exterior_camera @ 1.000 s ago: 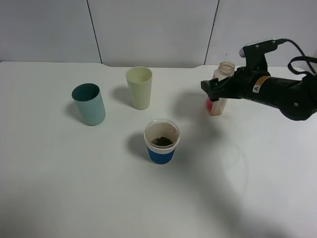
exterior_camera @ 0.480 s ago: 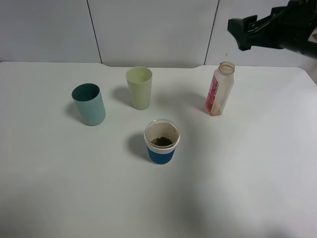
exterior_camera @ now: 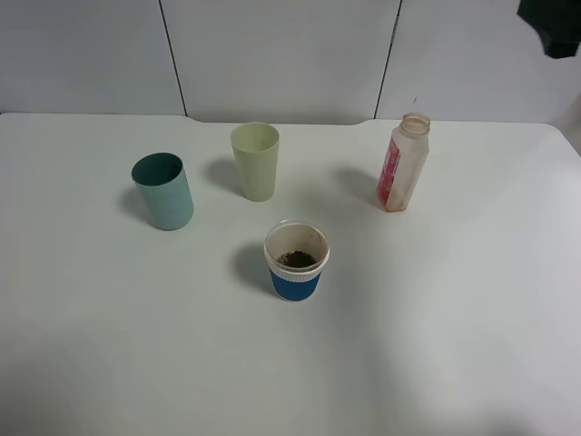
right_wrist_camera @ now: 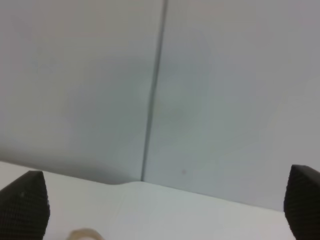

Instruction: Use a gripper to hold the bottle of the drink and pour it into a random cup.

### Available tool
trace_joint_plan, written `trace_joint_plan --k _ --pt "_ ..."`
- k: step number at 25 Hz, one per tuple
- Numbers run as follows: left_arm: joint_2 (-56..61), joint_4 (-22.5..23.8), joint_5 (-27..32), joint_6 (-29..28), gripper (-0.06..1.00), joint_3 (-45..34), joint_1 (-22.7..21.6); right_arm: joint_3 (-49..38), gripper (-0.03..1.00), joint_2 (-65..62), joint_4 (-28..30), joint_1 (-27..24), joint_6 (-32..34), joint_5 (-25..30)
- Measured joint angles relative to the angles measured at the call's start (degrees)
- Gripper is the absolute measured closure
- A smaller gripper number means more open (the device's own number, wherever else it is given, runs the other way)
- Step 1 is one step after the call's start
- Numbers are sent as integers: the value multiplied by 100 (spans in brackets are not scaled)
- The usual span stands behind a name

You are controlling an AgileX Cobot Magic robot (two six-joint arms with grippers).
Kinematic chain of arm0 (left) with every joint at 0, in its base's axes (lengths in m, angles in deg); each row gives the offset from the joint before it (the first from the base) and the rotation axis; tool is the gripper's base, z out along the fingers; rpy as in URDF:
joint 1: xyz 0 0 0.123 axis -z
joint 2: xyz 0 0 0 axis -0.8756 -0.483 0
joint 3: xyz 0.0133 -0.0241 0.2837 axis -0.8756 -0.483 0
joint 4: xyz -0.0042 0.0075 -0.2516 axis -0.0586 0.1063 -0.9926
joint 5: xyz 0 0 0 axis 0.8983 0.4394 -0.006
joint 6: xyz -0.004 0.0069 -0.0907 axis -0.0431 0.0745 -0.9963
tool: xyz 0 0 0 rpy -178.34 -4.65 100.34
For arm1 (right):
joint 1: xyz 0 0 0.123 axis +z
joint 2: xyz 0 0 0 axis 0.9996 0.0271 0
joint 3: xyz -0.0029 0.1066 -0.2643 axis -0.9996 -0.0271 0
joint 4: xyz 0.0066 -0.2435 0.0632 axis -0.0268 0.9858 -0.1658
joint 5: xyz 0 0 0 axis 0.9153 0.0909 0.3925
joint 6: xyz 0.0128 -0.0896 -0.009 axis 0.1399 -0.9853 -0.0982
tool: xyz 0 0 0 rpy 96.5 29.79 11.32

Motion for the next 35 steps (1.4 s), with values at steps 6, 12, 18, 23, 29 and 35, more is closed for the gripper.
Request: trace_joint_plan --k 6,12,18,23,29,35 --pt "0 0 0 0 2 0 0 0 4 -1152 -30 -423 -76 843" --pt "0 0 0 0 2 0 0 0 4 -2220 -30 -586 -76 1975" --pt "0 0 0 0 2 0 0 0 4 -3113 -30 -593 -76 3449" --pt "0 0 0 0 2 0 0 0 4 -3758 -147 -593 59 4295" --pt "0 0 0 0 2 0 0 0 4 -4402 -349 -593 158 5699" --pt "0 0 0 0 2 0 0 0 4 -4926 -416 -593 165 6637"
